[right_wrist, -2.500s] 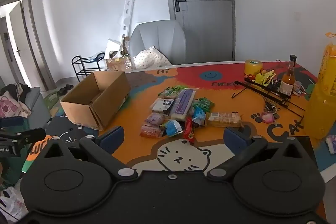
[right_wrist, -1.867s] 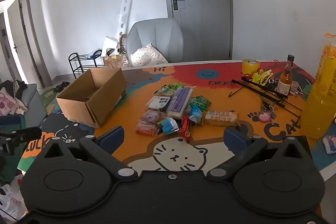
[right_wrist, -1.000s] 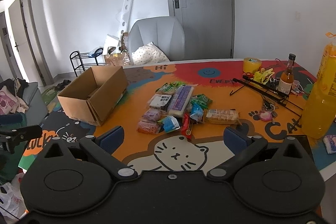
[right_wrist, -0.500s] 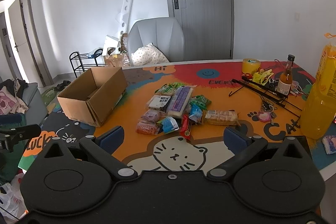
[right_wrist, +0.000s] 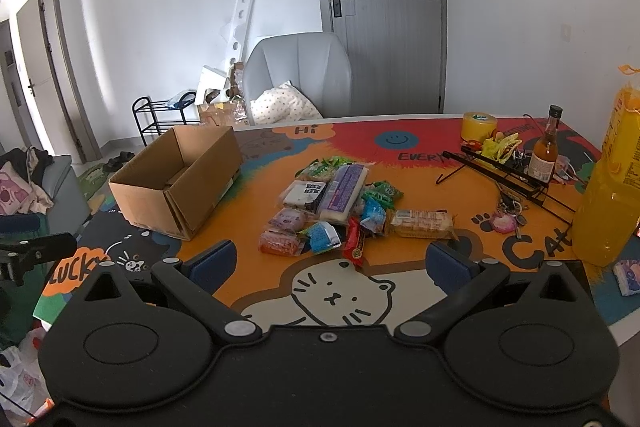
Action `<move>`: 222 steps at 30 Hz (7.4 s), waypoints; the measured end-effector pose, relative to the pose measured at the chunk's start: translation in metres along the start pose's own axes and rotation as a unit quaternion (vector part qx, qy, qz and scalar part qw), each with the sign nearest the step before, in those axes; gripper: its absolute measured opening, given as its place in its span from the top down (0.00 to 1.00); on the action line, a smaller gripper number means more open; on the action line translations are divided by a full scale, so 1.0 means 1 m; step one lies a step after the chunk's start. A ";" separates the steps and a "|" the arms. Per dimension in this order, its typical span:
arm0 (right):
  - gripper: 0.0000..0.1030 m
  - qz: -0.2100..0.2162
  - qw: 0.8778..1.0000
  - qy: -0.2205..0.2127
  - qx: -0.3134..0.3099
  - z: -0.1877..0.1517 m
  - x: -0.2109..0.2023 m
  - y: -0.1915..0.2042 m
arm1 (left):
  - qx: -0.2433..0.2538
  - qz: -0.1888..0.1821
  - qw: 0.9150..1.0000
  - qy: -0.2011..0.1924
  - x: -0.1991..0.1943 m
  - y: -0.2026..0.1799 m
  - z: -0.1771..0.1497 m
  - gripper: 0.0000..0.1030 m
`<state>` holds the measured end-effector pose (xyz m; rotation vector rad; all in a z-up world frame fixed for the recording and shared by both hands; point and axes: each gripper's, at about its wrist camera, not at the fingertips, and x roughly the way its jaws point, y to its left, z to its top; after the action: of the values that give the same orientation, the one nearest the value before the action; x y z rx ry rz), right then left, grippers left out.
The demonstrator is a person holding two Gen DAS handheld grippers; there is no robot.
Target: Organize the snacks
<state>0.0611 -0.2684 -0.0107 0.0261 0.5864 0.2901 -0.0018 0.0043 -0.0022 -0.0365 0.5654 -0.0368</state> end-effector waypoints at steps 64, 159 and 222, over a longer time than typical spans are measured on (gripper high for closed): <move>0.00 -0.023 0.997 0.008 0.078 -0.012 0.136 -0.109 | -0.039 -0.068 0.996 0.041 0.191 -0.025 0.019 0.11; 0.67 0.061 0.994 0.035 -0.079 0.015 0.181 -0.071 | -0.062 0.015 0.998 0.010 0.199 -0.028 0.008 0.52; 0.67 0.226 0.968 -0.033 -0.106 0.102 0.228 0.126 | -0.123 0.106 0.987 -0.024 0.169 0.132 0.064 0.27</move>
<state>0.2650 -0.0785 -0.0352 -0.0374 0.4768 0.7908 0.1783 0.1305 -0.0440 -0.2164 0.5213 0.2399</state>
